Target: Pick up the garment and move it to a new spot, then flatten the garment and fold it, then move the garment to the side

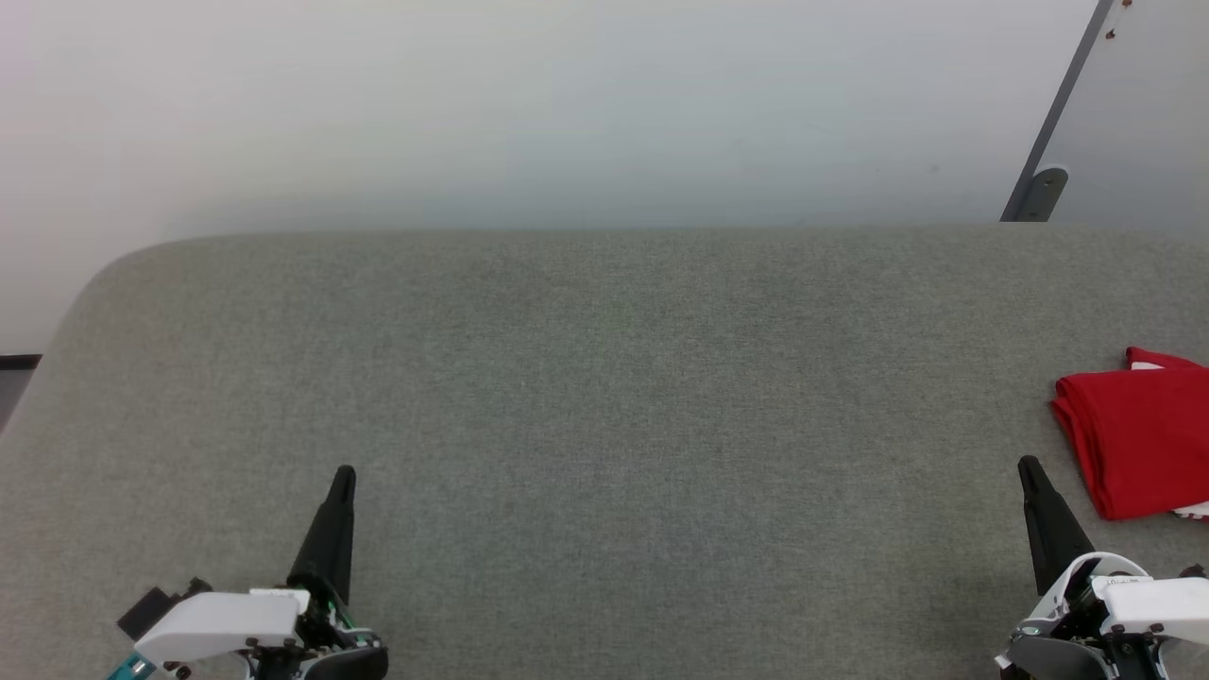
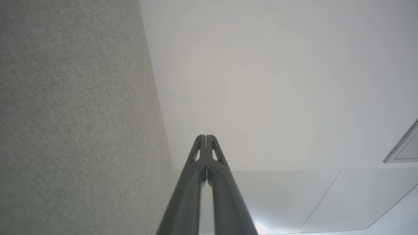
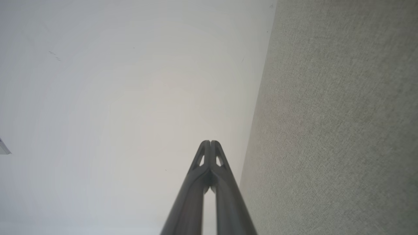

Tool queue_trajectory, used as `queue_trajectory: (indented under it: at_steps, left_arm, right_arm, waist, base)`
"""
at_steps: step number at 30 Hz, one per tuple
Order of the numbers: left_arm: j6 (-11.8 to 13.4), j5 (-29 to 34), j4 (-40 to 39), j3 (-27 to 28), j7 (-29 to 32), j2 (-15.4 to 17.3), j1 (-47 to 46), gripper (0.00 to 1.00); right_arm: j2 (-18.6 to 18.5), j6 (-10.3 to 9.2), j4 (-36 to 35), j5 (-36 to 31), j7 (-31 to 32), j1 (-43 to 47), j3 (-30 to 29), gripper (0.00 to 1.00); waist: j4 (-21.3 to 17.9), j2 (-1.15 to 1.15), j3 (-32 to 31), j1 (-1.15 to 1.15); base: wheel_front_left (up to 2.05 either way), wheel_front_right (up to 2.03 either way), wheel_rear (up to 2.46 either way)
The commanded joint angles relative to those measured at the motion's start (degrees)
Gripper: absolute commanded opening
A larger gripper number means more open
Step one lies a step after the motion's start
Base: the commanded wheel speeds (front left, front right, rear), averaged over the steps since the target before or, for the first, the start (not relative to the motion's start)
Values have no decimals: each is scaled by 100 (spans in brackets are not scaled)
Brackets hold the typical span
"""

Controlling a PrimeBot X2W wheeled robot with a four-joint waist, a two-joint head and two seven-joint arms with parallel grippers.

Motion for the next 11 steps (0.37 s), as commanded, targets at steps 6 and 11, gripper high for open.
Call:
queue_trajectory:
  at_steps: [6,11]
  left_arm:
    - [-18,26,7,19,14,-13,-57,0]
    - [-18,27,7,20,14,-14,-56,0]
  right_arm:
    - [21,-6,1,19,12,-15,2,0]
    - [20,-6,1,20,11,-14,3,0]
  waist:
    - [0,0,0,0]
    - [0,0,0,0]
  base:
    - [0,0,0]
    - [0,0,0]
